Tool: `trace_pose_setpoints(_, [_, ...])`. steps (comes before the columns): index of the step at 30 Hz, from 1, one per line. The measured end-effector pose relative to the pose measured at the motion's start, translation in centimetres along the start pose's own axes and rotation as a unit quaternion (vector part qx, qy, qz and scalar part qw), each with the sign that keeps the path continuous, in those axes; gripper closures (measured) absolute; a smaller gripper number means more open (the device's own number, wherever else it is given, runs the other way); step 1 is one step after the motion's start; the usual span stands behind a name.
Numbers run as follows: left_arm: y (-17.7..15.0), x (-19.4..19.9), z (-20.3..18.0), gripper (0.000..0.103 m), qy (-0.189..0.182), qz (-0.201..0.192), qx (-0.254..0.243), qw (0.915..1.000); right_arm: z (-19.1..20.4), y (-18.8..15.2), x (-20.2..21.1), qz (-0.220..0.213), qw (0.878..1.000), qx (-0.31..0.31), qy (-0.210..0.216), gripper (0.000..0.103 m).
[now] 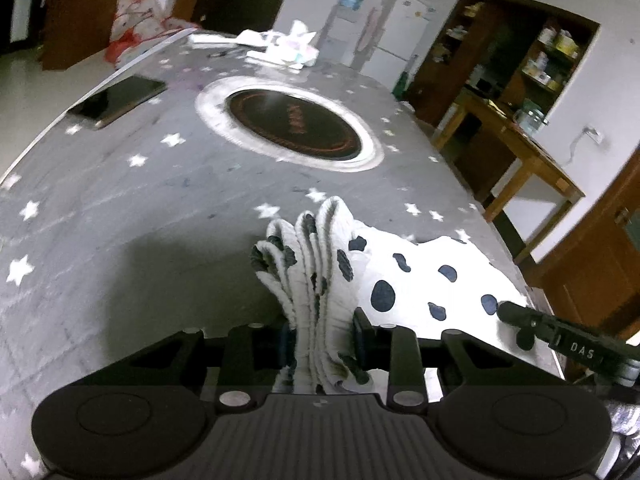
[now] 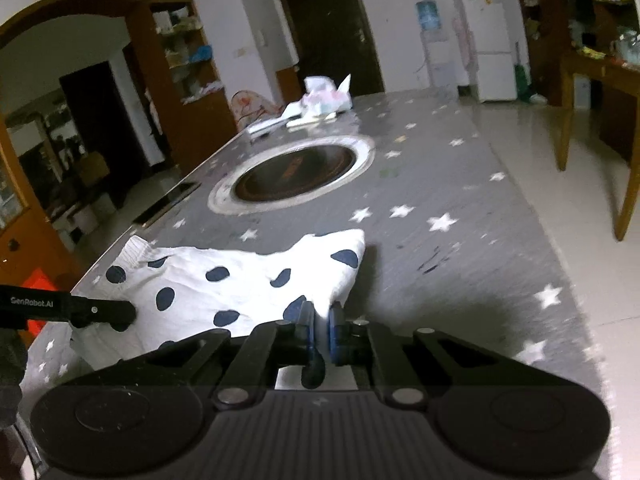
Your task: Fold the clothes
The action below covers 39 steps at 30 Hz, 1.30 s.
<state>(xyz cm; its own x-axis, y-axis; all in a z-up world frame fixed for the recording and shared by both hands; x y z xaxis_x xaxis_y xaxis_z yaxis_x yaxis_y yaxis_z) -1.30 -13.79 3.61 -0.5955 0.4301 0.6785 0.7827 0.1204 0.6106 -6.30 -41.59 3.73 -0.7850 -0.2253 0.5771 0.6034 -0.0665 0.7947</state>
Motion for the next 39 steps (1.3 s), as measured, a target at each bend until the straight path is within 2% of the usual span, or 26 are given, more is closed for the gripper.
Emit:
trace_pose_setpoints(9, [1.8, -2.6, -3.9, 0.071, -0.02, 0.004, -0.027, 0.9994, -2.0, 2.1, 1.9, -0.03, 0.998, 0.013, -0.05, 0.097])
trace_pose_setpoints(15, [2.4, -4.5, -6.0, 0.071, -0.027, 0.013, -0.041, 0.9987, -3.6, 3.1, 1.8, -0.034, 0.996, 0.021, -0.08, 0.097])
trace_pose_setpoints(22, [2.8, -7.2, -7.3, 0.07, -0.023, 0.025, -0.053, 0.998, -5.2, 3.6, 0.1, -0.022, 0.994, 0.028, -0.106, 0.097])
trace_pose_setpoints(34, [2.6, -10.1, -7.7, 0.068, -0.013, 0.049, -0.065, 0.9966, -6.6, 2.8, -1.6, 0.001, 0.992, 0.033, -0.122, 0.097])
trace_pose_setpoints(39, [2.6, -10.3, -8.0, 0.065, -0.009, 0.047, -0.075, 0.996, -7.0, 2.5, -2.4, 0.016, 0.991, 0.035, -0.132, 0.091])
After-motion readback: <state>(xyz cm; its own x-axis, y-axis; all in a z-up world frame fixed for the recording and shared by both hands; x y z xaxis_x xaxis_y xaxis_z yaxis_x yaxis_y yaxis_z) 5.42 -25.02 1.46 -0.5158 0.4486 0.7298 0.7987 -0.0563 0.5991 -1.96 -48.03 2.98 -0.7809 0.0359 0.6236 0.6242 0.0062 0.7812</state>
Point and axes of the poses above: each gripper's, at about its wrist camera, not at the fingertips, and x roughly against the way its jaws point, z to its left, y to its top, the point moved 3 cm from there along -x, roughly the way its jaws point, and after that the axes turned 5 degrees about x, right-handed, at the moved point
